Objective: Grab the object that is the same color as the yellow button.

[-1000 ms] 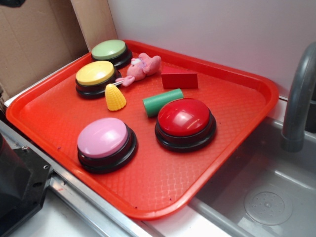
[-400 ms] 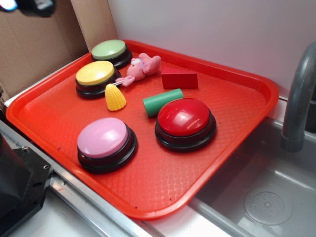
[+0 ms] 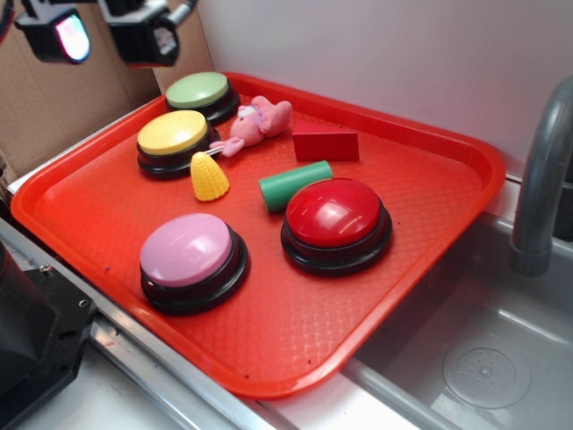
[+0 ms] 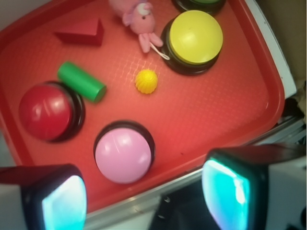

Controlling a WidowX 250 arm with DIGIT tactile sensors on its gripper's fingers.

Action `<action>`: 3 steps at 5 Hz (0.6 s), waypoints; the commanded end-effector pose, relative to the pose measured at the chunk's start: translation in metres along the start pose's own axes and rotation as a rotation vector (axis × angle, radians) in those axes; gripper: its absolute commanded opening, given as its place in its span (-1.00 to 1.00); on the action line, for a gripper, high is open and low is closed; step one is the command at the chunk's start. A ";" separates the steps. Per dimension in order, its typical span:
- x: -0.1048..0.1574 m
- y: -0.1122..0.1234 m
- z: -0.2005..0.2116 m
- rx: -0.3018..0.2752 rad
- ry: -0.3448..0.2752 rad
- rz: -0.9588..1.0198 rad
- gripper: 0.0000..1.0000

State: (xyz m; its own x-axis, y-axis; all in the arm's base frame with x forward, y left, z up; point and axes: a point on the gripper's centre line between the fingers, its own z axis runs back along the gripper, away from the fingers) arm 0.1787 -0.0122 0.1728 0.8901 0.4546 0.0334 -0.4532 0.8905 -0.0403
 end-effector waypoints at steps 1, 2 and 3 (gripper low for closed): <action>0.039 0.000 -0.053 0.028 -0.086 0.377 1.00; 0.055 -0.004 -0.084 0.037 -0.156 0.467 1.00; 0.057 -0.002 -0.106 0.078 -0.188 0.480 1.00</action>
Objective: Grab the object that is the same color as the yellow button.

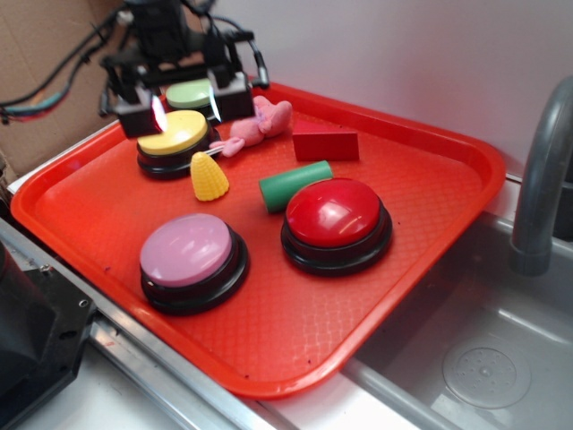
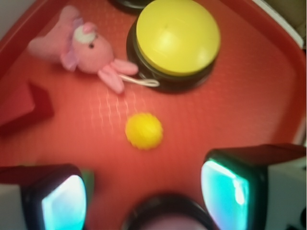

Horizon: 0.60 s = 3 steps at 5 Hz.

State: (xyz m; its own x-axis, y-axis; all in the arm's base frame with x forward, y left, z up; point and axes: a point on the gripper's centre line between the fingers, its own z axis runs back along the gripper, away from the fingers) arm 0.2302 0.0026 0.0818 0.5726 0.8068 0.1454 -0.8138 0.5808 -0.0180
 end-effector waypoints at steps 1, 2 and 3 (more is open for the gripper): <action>0.009 0.007 -0.033 0.031 -0.079 0.022 1.00; 0.008 0.011 -0.049 0.040 -0.118 0.018 1.00; 0.009 0.011 -0.055 0.056 -0.124 0.024 1.00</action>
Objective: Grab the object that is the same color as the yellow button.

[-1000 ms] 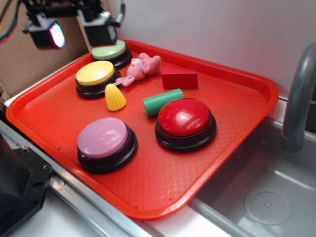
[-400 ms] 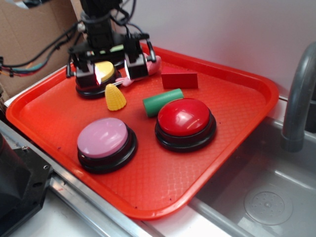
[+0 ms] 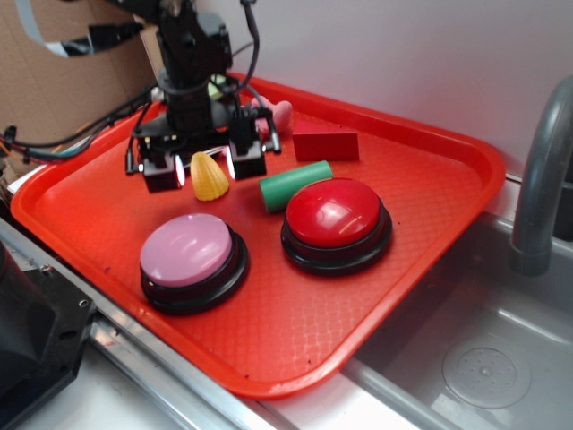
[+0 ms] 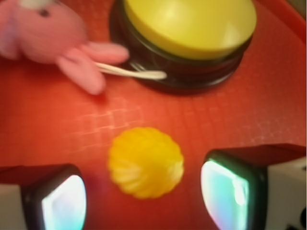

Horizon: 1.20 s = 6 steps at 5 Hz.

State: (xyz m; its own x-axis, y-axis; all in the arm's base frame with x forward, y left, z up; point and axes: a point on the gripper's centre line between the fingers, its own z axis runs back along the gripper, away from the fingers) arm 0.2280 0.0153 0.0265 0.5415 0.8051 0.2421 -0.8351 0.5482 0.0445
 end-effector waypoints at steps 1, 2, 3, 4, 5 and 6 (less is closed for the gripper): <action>0.008 -0.001 -0.005 -0.013 -0.021 -0.019 1.00; 0.010 0.000 -0.004 -0.032 -0.014 -0.003 -1.00; 0.013 -0.002 0.001 -0.028 0.001 -0.043 -1.00; 0.022 -0.012 0.023 -0.030 0.033 -0.225 -1.00; 0.024 -0.027 0.067 -0.017 0.028 -0.485 -1.00; 0.021 -0.033 0.106 -0.113 -0.011 -0.699 -1.00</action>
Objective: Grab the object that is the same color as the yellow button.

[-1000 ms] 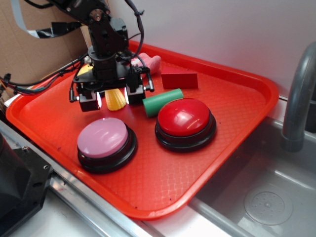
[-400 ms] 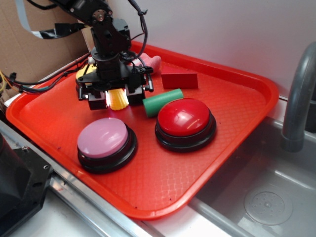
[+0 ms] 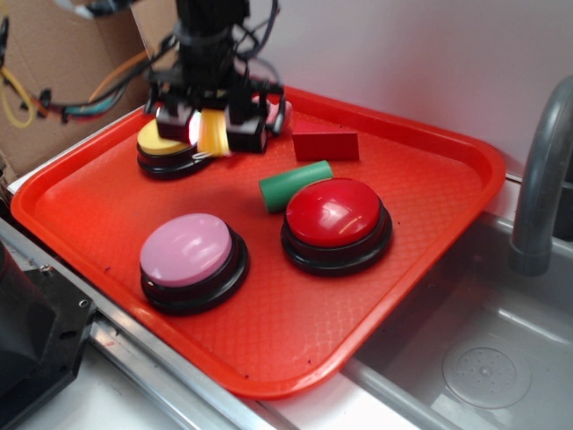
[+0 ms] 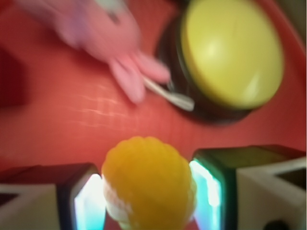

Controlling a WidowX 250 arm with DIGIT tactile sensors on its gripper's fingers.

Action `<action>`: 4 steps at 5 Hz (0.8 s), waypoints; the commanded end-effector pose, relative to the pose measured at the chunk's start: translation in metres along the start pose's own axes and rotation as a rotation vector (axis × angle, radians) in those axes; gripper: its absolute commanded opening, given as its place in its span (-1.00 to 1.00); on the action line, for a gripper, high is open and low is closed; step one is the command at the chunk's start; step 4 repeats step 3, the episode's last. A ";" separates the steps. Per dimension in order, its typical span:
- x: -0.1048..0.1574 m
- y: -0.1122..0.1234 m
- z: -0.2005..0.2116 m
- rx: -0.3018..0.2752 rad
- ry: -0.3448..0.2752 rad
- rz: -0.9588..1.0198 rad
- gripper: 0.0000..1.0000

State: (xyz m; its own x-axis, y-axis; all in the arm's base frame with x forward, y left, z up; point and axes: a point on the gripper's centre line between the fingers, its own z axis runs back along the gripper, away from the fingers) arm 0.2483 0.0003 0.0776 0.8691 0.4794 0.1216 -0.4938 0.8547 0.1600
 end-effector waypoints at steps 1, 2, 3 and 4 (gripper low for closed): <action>0.008 -0.002 0.093 -0.163 -0.132 -0.334 -1.00; 0.006 0.008 0.120 -0.252 -0.131 -0.325 -1.00; 0.016 0.018 0.105 -0.329 -0.044 -0.344 -1.00; 0.016 0.018 0.105 -0.329 -0.044 -0.344 -1.00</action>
